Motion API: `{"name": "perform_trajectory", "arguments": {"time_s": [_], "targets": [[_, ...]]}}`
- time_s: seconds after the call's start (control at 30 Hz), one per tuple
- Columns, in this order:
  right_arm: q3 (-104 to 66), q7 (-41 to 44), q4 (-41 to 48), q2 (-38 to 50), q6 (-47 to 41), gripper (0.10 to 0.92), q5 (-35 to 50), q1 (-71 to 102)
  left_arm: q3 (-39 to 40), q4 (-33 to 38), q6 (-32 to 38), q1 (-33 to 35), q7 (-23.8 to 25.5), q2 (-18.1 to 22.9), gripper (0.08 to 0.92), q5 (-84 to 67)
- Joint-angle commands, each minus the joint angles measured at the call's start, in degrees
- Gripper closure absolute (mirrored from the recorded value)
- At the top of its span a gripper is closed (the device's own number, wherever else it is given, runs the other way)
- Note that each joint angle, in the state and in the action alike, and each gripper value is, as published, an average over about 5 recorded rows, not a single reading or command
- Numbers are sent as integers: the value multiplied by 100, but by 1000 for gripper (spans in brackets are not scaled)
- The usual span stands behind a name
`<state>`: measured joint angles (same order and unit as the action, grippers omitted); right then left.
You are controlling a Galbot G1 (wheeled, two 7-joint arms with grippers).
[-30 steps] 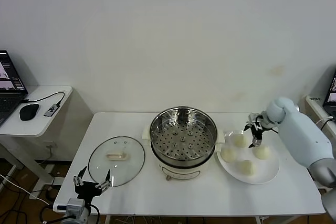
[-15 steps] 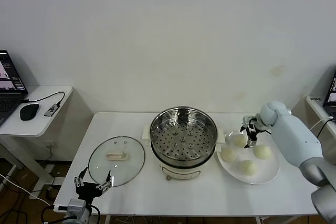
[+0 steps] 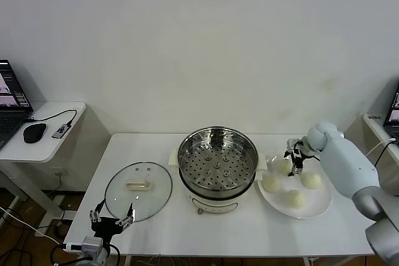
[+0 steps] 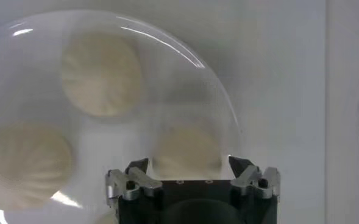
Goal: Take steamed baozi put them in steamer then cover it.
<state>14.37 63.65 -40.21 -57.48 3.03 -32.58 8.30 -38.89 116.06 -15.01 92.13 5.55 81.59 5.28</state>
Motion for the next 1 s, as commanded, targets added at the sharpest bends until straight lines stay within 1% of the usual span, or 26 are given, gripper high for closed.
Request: {"name": "perform_trajectory", "arguments": {"time_s": [0.03,0.27,0.43,0.6,0.7,0.87,0.93,1.0], "targets": [[9,-13,25,2,-20,385,52,-20,-3,-1,0,1,2,1,177,3],[252,198,-237,266,-127,389,396,-280,22,10,-5,-1,-2,7,177,22],[919,468,-738,646,-363,389,1206,-928,36,28,-32,-36,-18,0,177,68],[1951,894,-1144,787,-541,389,2121,-2152,1,68,-139,-76,-76,14,177,172],[2501,1080,-1205,656,-623,389,2576,-2775,-31,111,-194,-81,-110,11,177,228],[2999,1386,-1150,150,-711,389,3204,-3527,-116,225,-246,-94,-119,-41,177,230],[3058,1527,-1001,-155,-528,389,3408,-3686,-143,258,-260,-96,-131,-44,177,231],[3053,1662,-733,-477,-104,389,3581,-3749,-159,284,-267,-84,-141,-32,177,234]]}}
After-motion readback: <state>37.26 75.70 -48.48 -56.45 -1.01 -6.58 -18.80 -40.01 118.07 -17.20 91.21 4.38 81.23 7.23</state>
